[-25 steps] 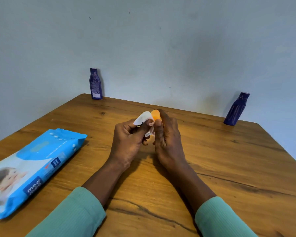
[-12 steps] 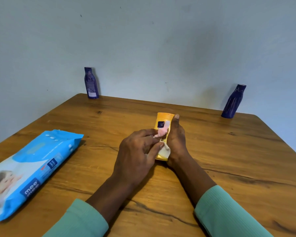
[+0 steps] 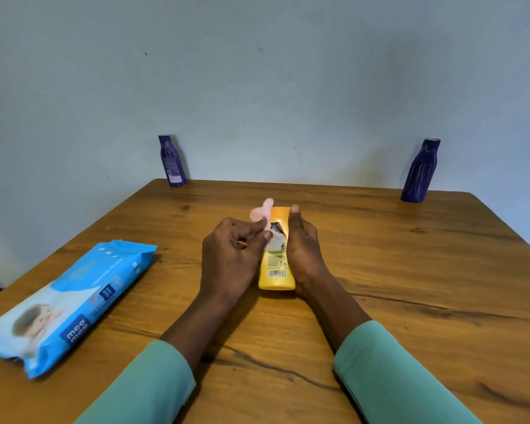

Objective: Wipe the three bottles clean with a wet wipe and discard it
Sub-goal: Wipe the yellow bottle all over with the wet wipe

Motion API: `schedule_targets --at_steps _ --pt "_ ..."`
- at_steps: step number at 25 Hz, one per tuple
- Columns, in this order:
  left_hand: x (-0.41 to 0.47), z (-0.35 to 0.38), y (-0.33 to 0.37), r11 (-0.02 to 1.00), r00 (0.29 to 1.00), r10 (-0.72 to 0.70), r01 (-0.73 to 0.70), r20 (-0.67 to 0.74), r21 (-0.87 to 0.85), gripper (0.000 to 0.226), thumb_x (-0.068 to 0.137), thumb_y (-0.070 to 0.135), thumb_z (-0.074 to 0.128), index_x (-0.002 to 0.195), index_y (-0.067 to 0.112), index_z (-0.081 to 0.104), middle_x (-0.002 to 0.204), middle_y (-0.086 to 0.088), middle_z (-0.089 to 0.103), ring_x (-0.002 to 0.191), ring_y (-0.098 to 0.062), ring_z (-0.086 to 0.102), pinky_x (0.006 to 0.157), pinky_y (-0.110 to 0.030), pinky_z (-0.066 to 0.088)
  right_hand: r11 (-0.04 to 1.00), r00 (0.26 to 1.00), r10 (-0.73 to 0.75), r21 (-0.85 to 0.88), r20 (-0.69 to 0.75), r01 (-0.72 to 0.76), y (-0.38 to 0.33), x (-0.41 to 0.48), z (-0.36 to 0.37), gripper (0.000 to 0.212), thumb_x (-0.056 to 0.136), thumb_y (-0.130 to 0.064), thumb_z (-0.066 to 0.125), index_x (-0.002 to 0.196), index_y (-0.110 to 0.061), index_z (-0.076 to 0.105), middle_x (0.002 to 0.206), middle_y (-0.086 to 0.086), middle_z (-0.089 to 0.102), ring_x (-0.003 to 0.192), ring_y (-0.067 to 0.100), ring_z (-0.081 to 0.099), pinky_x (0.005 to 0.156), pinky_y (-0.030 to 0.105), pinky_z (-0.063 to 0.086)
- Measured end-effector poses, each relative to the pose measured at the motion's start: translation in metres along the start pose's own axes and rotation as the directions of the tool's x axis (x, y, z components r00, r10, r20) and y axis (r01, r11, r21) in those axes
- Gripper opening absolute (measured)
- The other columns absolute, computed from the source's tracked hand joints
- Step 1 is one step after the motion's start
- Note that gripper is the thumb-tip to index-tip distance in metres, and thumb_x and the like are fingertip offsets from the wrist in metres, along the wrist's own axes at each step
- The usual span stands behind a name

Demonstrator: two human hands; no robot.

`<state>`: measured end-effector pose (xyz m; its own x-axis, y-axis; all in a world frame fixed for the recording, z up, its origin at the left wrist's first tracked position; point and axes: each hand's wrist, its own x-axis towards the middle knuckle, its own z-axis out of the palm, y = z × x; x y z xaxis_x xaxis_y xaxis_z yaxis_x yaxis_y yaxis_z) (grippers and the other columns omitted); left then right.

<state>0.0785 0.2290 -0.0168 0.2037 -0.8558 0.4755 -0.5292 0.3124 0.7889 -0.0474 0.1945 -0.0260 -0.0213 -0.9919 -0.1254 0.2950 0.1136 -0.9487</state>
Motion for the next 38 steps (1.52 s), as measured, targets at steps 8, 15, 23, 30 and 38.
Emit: schedule_targets --at_steps 8,15,23,30,38 --pt "-0.038 -0.019 0.005 0.980 0.976 -0.192 0.197 0.106 -0.037 0.024 0.086 0.032 0.084 0.109 0.023 0.083 0.097 0.012 0.081 0.085 0.003 0.075 0.070 -0.019 0.061 0.998 0.998 -0.057 -0.033 0.023 0.057 -0.010 -0.013 0.001 0.034 0.105 -0.058 0.042 0.095 -0.029 0.058 0.083 0.002 0.072 0.078 0.022 0.072 0.085 0.048 0.060" --pt "0.024 -0.005 0.022 0.972 0.969 -0.236 0.234 -0.074 -0.032 0.025 0.088 0.034 0.082 0.106 0.017 0.082 0.094 0.007 0.081 0.083 -0.008 0.076 0.065 -0.027 0.060 0.999 0.990 -0.036 -0.032 0.136 0.041 -0.007 -0.016 0.002 0.019 0.107 -0.051 0.042 0.101 -0.039 0.055 0.102 0.000 0.072 0.090 0.019 0.073 0.078 0.039 0.061" --pt "-0.054 -0.019 0.007 0.975 0.964 -0.218 0.208 0.152 0.075 0.028 0.084 0.027 0.086 0.111 0.022 0.082 0.105 0.020 0.076 0.090 0.014 0.069 0.067 -0.007 0.054 0.993 0.992 0.015 0.117 0.124 -0.029 0.002 0.009 -0.004 0.072 0.104 -0.064 0.034 0.139 -0.004 0.052 0.094 0.016 0.075 0.076 0.023 0.074 0.062 0.032 0.059" --pt "-0.008 0.002 0.025 0.990 0.989 -0.140 0.141 -0.051 0.016 0.012 0.088 0.029 0.083 0.098 0.023 0.080 0.086 0.011 0.077 0.077 -0.003 0.074 0.070 -0.034 0.065 0.982 0.961 0.135 0.093 0.243 -0.162 0.005 0.008 -0.004 0.072 0.098 -0.072 0.041 0.140 -0.016 0.058 0.107 0.017 0.077 0.090 0.032 0.076 0.074 0.040 0.061" --pt "-0.035 0.006 0.022 0.964 0.978 0.149 -0.177 0.149 0.198 0.008 0.095 0.030 0.074 0.097 0.026 0.080 0.087 0.008 0.068 0.081 -0.005 0.064 0.066 -0.023 0.052 0.950 0.973 0.027 0.296 0.231 -0.097 0.002 0.017 -0.012 0.051 0.106 -0.059 0.037 0.126 -0.022 0.066 0.083 0.012 0.066 0.067 0.022 0.063 0.061 0.031 0.053"
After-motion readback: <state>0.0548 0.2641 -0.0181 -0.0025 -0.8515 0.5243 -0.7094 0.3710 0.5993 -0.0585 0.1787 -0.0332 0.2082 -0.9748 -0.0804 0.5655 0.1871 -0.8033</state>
